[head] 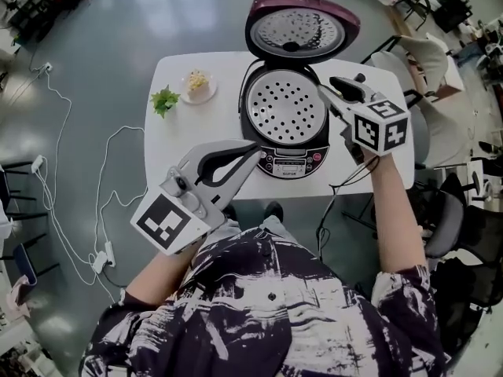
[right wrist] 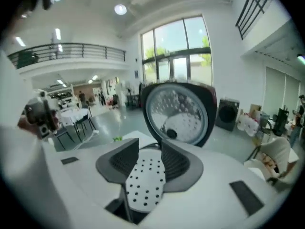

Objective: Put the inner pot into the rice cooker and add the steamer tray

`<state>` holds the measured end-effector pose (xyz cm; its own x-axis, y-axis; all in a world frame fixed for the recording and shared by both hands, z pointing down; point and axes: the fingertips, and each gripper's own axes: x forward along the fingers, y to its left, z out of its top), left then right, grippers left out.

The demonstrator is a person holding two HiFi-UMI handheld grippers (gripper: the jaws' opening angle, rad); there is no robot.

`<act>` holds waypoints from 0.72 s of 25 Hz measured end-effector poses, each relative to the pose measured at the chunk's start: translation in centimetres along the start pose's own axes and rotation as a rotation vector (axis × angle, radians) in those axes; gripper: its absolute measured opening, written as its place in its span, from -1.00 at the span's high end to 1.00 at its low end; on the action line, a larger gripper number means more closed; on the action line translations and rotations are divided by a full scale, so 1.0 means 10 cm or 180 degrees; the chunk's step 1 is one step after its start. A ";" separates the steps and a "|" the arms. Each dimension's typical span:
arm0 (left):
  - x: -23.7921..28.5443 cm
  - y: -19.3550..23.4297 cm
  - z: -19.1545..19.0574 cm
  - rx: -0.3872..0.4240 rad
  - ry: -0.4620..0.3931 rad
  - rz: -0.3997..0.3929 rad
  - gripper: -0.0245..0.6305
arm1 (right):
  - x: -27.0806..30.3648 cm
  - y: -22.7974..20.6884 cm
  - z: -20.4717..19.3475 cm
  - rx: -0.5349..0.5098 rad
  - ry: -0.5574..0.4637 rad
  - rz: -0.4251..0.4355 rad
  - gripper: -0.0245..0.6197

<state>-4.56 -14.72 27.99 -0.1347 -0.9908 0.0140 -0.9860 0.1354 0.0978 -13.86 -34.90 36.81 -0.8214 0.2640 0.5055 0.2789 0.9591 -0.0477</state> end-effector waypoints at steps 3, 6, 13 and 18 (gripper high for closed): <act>0.14 0.03 0.02 0.0061 -0.0011 -0.0006 0.91 | -0.44 0.38 0.32 -0.0140 -0.0777 0.0179 0.60; 0.30 0.07 0.05 0.0087 -0.0025 0.0004 0.91 | -0.81 0.64 0.44 -0.0167 -0.1256 0.0292 0.86; 0.59 0.13 0.11 0.0157 -0.0010 0.0130 0.91 | -1.34 0.72 0.41 -0.0321 -0.1693 -0.0012 0.91; 0.70 0.08 0.07 0.0135 0.0005 0.0212 0.91 | -1.43 0.63 0.38 -0.0235 -0.1839 0.0009 0.93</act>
<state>-6.39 -21.50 27.43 -0.1999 -0.9796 0.0205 -0.9781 0.2007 0.0543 -2.23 -32.29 26.00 -0.9530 0.2991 -0.0477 0.2983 0.9542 0.0222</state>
